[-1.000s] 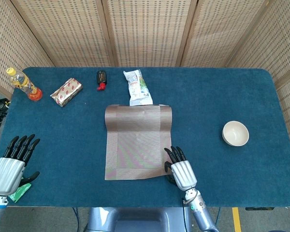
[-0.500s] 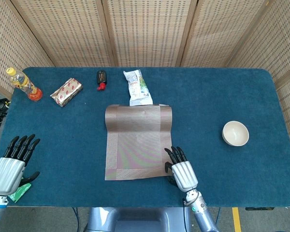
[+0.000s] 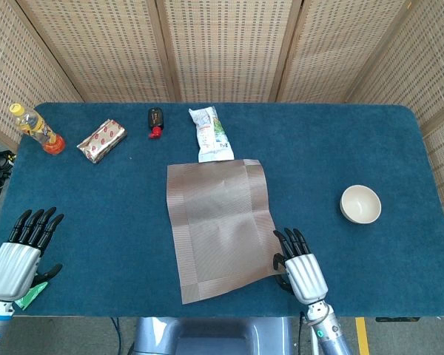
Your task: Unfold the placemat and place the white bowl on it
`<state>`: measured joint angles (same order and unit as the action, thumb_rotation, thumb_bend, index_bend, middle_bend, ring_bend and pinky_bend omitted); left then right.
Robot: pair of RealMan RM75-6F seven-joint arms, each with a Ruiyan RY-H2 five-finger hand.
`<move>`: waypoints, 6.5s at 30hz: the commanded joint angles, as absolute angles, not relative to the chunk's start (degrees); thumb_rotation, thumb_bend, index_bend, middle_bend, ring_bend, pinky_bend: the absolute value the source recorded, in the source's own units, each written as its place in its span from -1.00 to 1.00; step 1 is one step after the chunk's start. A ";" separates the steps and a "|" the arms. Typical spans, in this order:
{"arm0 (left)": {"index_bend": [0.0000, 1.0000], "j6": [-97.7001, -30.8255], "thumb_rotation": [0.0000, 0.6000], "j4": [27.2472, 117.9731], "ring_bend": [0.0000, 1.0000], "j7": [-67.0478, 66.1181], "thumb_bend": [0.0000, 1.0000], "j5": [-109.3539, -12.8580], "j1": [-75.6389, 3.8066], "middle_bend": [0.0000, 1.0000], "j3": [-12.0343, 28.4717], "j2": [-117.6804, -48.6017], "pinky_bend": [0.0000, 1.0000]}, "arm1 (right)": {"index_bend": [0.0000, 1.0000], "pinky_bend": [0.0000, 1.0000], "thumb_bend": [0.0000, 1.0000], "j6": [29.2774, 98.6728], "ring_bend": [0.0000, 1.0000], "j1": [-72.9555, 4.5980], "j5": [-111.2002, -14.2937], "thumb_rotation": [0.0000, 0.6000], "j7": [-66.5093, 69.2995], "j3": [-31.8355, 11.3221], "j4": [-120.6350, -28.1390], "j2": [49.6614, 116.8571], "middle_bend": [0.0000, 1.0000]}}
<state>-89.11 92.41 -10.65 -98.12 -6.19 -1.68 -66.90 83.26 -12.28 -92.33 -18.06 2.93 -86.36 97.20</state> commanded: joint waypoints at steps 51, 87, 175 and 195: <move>-1.00 -82.73 1.00 93.20 -1.00 -13.31 -0.93 -94.83 -9.55 -1.00 0.29 -69.27 -1.00 | -0.64 -1.00 -0.50 83.21 -1.00 -9.08 -75.68 1.00 -10.84 -9.62 -88.20 73.10 -1.00; -1.00 -53.65 1.00 82.03 -1.00 -47.71 -1.00 -68.09 -43.75 -1.00 15.91 -96.73 -1.00 | -0.64 -1.00 -0.51 86.56 -1.00 -5.55 -80.11 1.00 3.72 -8.85 -88.03 67.88 -1.00; 0.32 -55.07 1.00 40.71 -1.00 -21.38 -0.05 -78.29 -60.79 -1.00 10.44 -122.62 -1.00 | -0.59 -1.00 -0.51 83.13 -1.00 -5.68 -76.09 1.00 9.34 -11.29 -85.62 67.75 -1.00; 0.35 -61.06 1.00 64.99 -1.00 -27.22 -0.05 -79.54 -48.28 -1.00 3.65 -104.66 -1.00 | -0.59 -1.00 -0.51 84.03 -1.00 -5.38 -77.21 1.00 7.52 -10.69 -87.51 67.27 -1.00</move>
